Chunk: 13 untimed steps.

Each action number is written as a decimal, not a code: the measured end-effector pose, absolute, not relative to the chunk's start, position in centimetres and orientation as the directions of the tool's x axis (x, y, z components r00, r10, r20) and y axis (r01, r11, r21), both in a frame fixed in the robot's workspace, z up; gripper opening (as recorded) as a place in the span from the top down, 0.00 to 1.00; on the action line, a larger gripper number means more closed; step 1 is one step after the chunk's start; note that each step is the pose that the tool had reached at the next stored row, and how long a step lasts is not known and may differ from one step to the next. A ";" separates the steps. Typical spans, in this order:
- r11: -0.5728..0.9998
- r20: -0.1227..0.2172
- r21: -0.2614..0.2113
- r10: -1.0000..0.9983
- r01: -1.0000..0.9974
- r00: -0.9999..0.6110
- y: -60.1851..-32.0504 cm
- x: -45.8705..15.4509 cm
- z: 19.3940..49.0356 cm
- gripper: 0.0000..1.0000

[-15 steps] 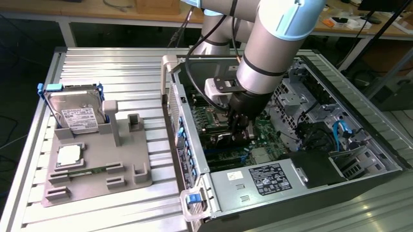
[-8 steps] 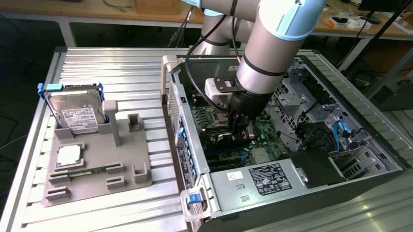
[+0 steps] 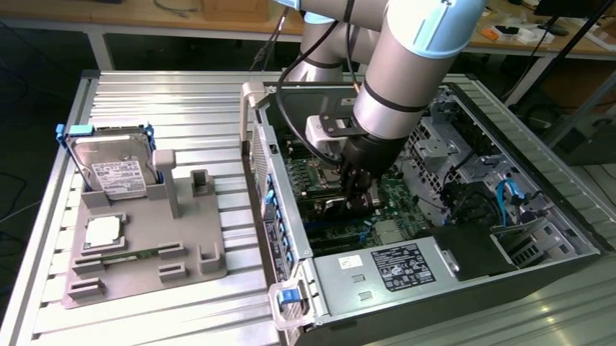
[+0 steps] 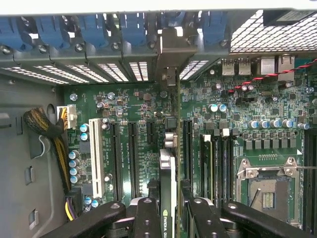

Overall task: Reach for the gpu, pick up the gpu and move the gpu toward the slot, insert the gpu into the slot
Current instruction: 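Insert the gpu into the slot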

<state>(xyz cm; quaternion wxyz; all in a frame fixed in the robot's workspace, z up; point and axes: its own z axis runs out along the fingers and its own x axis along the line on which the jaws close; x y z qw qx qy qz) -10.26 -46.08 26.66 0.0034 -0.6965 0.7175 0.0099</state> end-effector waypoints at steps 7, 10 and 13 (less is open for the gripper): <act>0.030 -0.018 0.010 -0.999 -1.000 -0.030 -46.1 -10.3 26.7 0.73; 0.030 -0.018 0.010 -0.999 -1.000 -0.030 -46.2 -10.3 26.7 0.73; 0.030 -0.019 0.010 -0.999 -1.000 -0.030 -46.2 -10.3 26.7 0.73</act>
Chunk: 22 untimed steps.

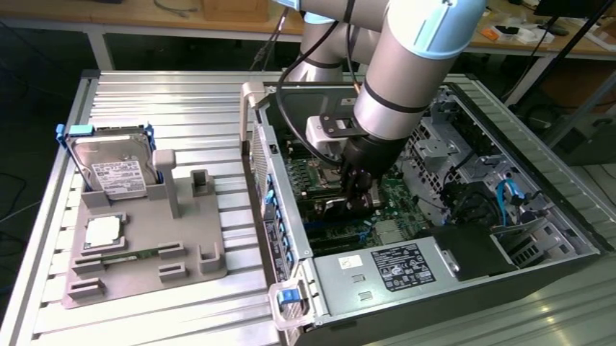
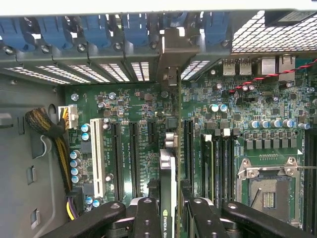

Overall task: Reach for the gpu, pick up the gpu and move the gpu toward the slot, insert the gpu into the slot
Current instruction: 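Insert the gpu into the slot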

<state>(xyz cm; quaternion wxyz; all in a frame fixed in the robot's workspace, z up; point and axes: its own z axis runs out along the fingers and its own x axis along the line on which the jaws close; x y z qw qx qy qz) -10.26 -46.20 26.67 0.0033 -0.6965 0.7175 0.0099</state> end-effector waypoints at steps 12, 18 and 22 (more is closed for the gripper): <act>0.030 -0.018 0.010 -0.999 -1.000 -0.030 -46.2 -10.3 26.4 0.73; 0.030 -0.018 0.010 -0.999 -1.000 -0.030 -46.2 -10.3 26.2 0.73; 0.030 -0.018 0.010 -0.999 -1.000 -0.030 -46.2 -10.3 26.1 0.73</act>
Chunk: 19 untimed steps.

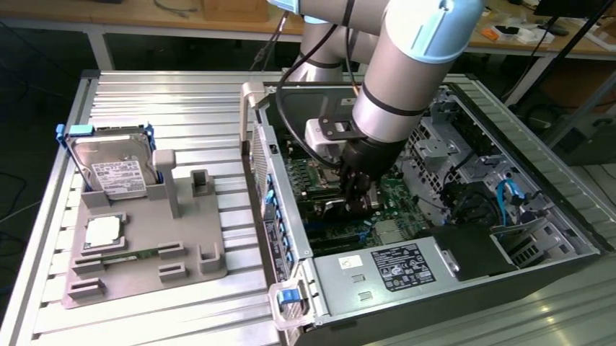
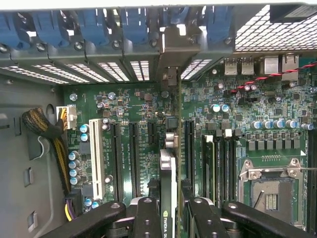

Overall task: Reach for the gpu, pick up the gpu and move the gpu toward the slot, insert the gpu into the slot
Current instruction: 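Insert the gpu into the slot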

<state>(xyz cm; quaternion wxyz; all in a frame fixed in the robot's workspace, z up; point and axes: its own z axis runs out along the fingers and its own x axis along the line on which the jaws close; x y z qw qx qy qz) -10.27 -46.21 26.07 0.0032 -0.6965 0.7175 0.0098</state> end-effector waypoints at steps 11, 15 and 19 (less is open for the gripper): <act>0.030 -0.018 0.010 -0.999 -1.000 -0.030 -46.2 -10.3 26.2 0.73; 0.029 -0.018 0.010 -0.999 -1.000 -0.030 -46.2 -10.3 26.4 0.73; 0.030 -0.018 0.009 -0.999 -1.000 -0.030 -46.2 -10.3 26.4 0.73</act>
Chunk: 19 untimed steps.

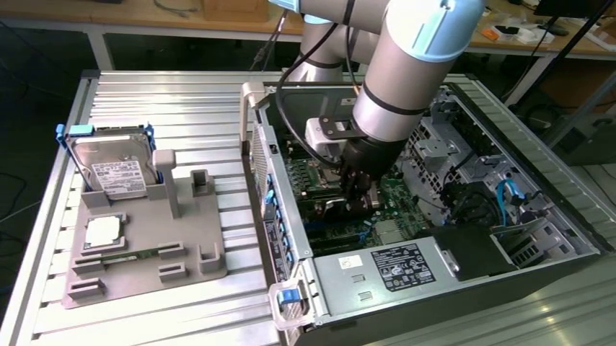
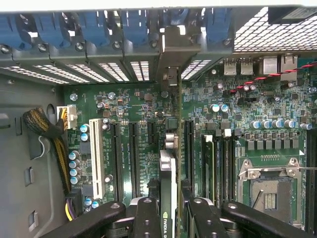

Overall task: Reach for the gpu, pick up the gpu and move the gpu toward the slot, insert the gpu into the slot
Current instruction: 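Insert the gpu into the slot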

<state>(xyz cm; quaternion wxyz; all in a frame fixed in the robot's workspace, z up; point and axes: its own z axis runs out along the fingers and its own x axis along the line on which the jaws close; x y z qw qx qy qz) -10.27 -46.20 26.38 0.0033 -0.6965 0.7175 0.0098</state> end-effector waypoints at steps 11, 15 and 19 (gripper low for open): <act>0.030 -0.018 0.010 -0.999 -1.000 -0.030 -46.1 -10.3 26.4 0.73; 0.030 -0.018 0.010 -0.999 -1.000 -0.030 -46.1 -10.3 26.4 0.73; 0.029 -0.018 0.010 -0.999 -1.000 -0.030 -46.1 -10.3 26.2 0.73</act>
